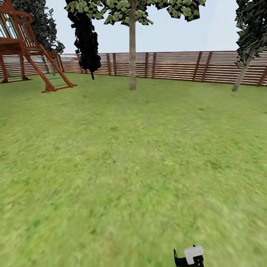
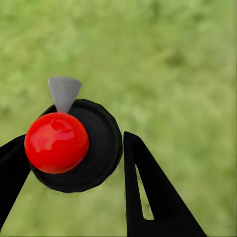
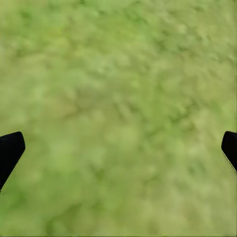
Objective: In the garden, pick up the pesticide atomizer on the floor and spray pesticide onto both trees until each tree trunk is fully covered.
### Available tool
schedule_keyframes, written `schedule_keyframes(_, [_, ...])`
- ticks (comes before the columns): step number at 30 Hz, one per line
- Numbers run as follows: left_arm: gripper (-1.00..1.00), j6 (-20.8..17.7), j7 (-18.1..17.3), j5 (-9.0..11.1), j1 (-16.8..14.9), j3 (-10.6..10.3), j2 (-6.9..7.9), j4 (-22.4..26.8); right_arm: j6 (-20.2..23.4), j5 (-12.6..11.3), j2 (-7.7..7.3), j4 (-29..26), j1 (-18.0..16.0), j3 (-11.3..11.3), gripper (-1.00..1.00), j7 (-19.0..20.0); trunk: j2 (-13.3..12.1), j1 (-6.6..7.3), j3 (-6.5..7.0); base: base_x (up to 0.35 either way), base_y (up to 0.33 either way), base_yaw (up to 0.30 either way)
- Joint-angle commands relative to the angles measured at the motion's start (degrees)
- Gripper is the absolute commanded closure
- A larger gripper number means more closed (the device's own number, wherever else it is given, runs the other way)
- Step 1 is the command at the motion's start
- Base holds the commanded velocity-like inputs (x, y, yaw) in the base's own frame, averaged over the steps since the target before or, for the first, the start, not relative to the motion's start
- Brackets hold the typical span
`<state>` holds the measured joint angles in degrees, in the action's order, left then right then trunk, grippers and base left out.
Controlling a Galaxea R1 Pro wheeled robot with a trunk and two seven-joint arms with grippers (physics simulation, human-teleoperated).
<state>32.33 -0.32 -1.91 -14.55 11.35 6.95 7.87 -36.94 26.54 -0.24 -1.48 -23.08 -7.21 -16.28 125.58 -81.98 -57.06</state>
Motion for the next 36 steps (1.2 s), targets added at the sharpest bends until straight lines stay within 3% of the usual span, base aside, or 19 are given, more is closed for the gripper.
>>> schedule_keyframes(1, [1.00,0.2,0.0,-0.2,0.0,0.2,0.00,-0.1,-0.2,0.6,0.01,0.1,0.0,-0.4,-1.00,-0.2,0.0,-0.03,-0.05,0.336,0.000,0.000])
schedule_keyframes(36, [1.00,0.2,0.0,-0.2,0.0,0.3,0.08,-0.1,-0.2,0.6,0.00,0.1,0.0,-0.4,-1.00,-0.2,0.0,-0.03,-0.05,0.336,0.000,0.000])
